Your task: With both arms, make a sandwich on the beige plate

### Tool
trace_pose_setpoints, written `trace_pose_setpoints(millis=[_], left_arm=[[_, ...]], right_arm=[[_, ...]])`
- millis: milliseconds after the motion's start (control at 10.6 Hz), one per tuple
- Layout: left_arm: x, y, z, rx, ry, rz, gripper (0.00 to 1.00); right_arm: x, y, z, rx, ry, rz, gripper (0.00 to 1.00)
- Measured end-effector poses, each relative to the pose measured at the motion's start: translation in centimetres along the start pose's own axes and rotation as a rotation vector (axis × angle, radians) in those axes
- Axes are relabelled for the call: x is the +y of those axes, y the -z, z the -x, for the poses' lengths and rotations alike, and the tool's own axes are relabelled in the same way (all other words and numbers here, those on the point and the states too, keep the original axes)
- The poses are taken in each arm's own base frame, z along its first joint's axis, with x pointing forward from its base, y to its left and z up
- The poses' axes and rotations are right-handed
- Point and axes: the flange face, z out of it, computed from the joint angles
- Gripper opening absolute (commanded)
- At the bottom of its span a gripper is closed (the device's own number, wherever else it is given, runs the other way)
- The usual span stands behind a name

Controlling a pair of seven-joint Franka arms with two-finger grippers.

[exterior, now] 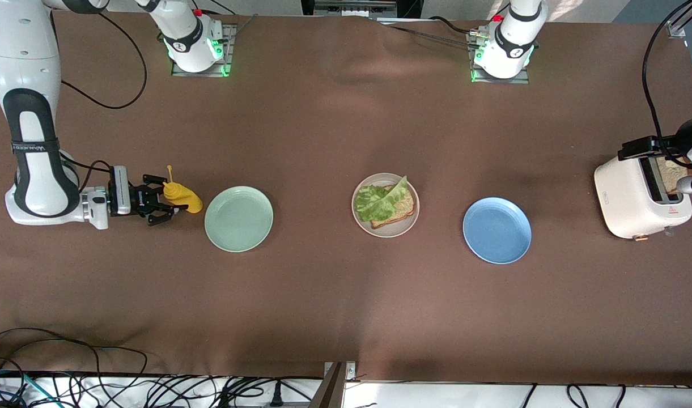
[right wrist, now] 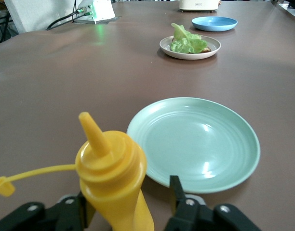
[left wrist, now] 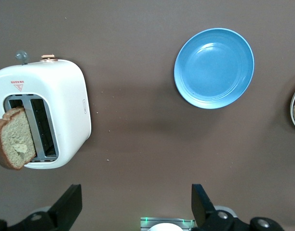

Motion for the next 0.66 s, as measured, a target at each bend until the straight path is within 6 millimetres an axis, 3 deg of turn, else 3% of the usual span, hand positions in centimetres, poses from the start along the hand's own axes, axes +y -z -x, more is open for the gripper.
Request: trace_pose_setpoints(millis=[188,376,658], left_arm=[[0.2,0.0,0.0,0.000,-0.003,0.000,1.00],[-1.9,-0.7,-0.3,-0.012,0.030,0.009,1.00],[-6.2,-1.9,-0.5,-0.026,0.091,-0.043,1.00]], right_arm=[[-1.0,4.1,1.0,-0.109,-0.013,0.046,1.00],[-1.8,7.4,1.1,-0.200,-0.031,0.071,1.00],[-2.5,11.8,-2.6,-0.320,-0.265,0.077,1.00]])
